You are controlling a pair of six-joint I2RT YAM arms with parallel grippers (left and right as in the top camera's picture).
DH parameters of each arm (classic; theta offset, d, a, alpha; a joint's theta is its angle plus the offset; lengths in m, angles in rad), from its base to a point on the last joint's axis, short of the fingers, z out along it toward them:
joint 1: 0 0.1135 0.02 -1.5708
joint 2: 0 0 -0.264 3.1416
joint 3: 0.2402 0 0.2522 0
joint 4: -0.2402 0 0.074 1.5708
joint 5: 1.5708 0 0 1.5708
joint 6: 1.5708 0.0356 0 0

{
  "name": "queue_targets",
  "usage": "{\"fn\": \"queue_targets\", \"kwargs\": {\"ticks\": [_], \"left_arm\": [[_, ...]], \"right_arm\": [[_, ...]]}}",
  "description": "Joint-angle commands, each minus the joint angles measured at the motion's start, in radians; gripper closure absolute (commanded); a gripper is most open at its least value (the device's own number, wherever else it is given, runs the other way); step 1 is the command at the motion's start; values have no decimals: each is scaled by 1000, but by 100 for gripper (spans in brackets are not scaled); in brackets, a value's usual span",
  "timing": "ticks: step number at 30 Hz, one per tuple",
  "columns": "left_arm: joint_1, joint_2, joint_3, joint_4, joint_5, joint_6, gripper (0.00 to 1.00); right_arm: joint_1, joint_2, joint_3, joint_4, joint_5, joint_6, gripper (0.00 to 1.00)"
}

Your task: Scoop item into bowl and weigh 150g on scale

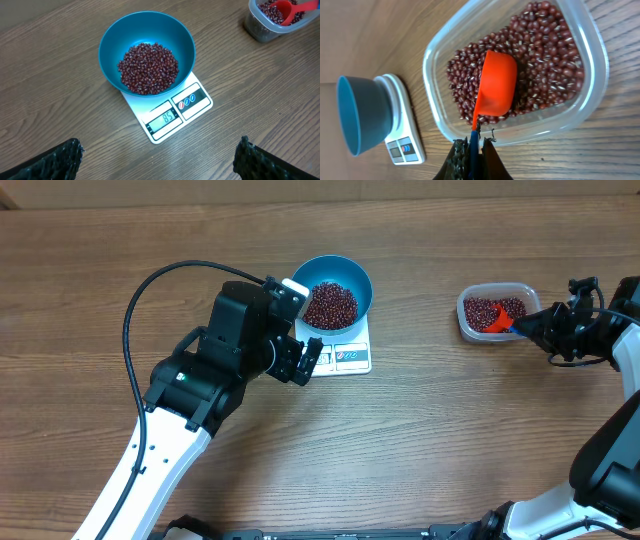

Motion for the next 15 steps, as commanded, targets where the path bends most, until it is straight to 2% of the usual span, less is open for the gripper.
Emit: {"fn": "queue_targets", "kwargs": {"ticks": [1, 15], "left_arm": [[4, 5, -6, 1, 7, 16, 0], [4, 5, -6, 1, 7, 16, 0]], "right_arm": [[-23, 5, -6, 7, -100, -1, 96], [-112, 5, -6, -35, -251, -58, 96]]}}
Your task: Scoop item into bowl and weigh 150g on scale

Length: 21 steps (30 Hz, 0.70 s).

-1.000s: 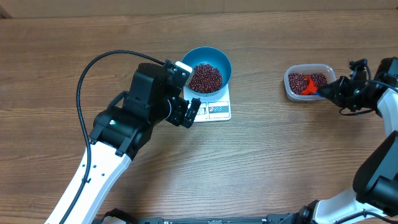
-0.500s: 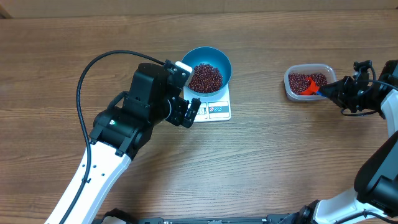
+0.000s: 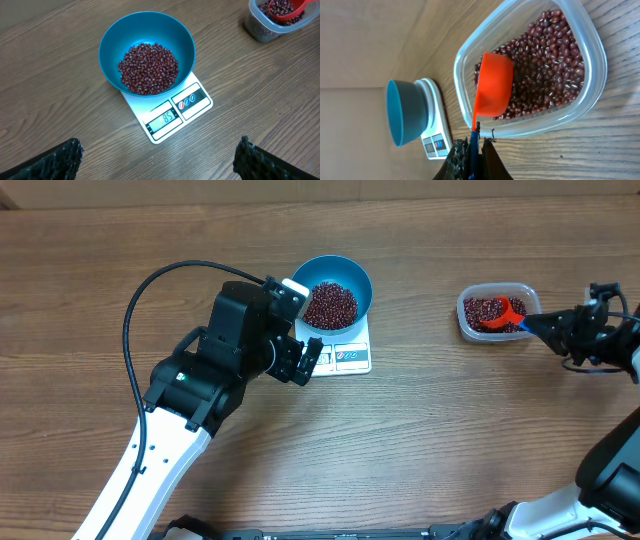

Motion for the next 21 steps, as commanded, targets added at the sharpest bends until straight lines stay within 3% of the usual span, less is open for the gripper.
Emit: {"fn": "queue_targets", "kwargs": {"ticks": [1, 15, 21], "left_arm": [[5, 5, -6, 0, 6, 16, 0], [5, 5, -6, 0, 6, 16, 0], [5, 5, -6, 0, 6, 16, 1]], "right_arm": [[-17, 5, -6, -5, -63, -26, 96], [-21, 5, -6, -7, -116, -27, 96], [-21, 5, -6, 22, -229, -26, 96]]}}
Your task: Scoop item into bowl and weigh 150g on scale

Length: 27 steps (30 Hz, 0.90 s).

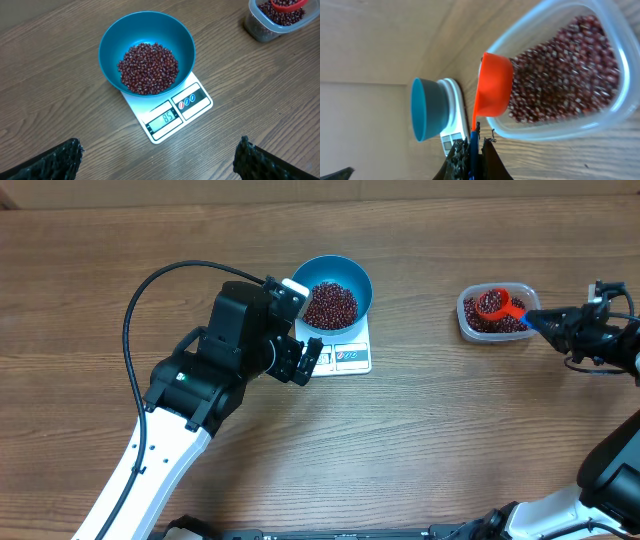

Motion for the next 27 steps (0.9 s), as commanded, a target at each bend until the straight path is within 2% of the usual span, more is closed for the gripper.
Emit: {"fn": "queue_targets", "kwargs": {"ticks": [1, 10, 17, 23, 27], "left_arm": [[4, 5, -6, 1, 6, 16, 0], [4, 5, -6, 1, 6, 16, 0], [4, 5, -6, 1, 6, 16, 0], [4, 5, -6, 1, 6, 16, 0], [4, 5, -6, 1, 6, 16, 0]], "right_arm": [[-4, 5, -6, 18, -128, -9, 96], [17, 5, -5, 43, -371, -8, 96], [109, 5, -5, 85, -378, -2, 96], [259, 5, -3, 225, -377, 68, 96], [354, 5, -3, 343, -374, 83, 88]]}}
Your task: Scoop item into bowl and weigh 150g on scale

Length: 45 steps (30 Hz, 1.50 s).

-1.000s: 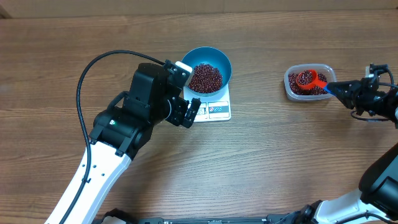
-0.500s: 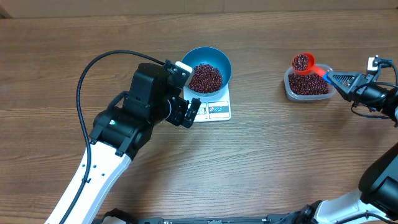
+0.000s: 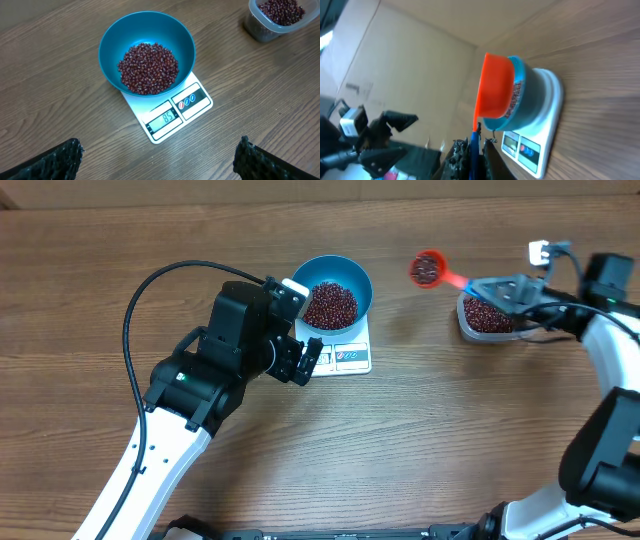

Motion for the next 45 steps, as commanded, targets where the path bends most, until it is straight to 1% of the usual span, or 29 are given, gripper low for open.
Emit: {"fn": "queue_targets", "kwargs": {"ticks": [1, 3, 5, 10, 16, 20, 25, 33, 37, 42, 45], "left_arm": [[4, 5, -6, 1, 7, 16, 0], [4, 5, -6, 1, 7, 16, 0], [4, 5, -6, 1, 7, 16, 0], [4, 5, -6, 1, 7, 16, 0], [4, 5, -6, 1, 6, 16, 0], [4, 5, -6, 1, 7, 16, 0], [4, 5, -6, 1, 7, 16, 1], [4, 5, -6, 1, 7, 16, 0], [4, 5, -6, 1, 7, 16, 0], [4, 5, -6, 1, 7, 16, 0], [4, 5, -6, 1, 7, 16, 0]], "right_arm": [[84, 5, -1, 77, -31, 26, 88], [135, 5, -1, 136, -23, 26, 90], [177, 5, -1, 179, 13, 26, 97], [267, 5, -1, 243, 174, 26, 96], [346, 5, -1, 272, 409, 24, 96], [383, 5, -1, 295, 503, 6, 96], [414, 5, -1, 298, 565, -103, 96], [433, 4, -1, 288, 564, -397, 96], [438, 4, -1, 288, 564, -501, 96], [439, 0, -1, 295, 565, -570, 96], [439, -2, -1, 296, 565, -656, 96]]}}
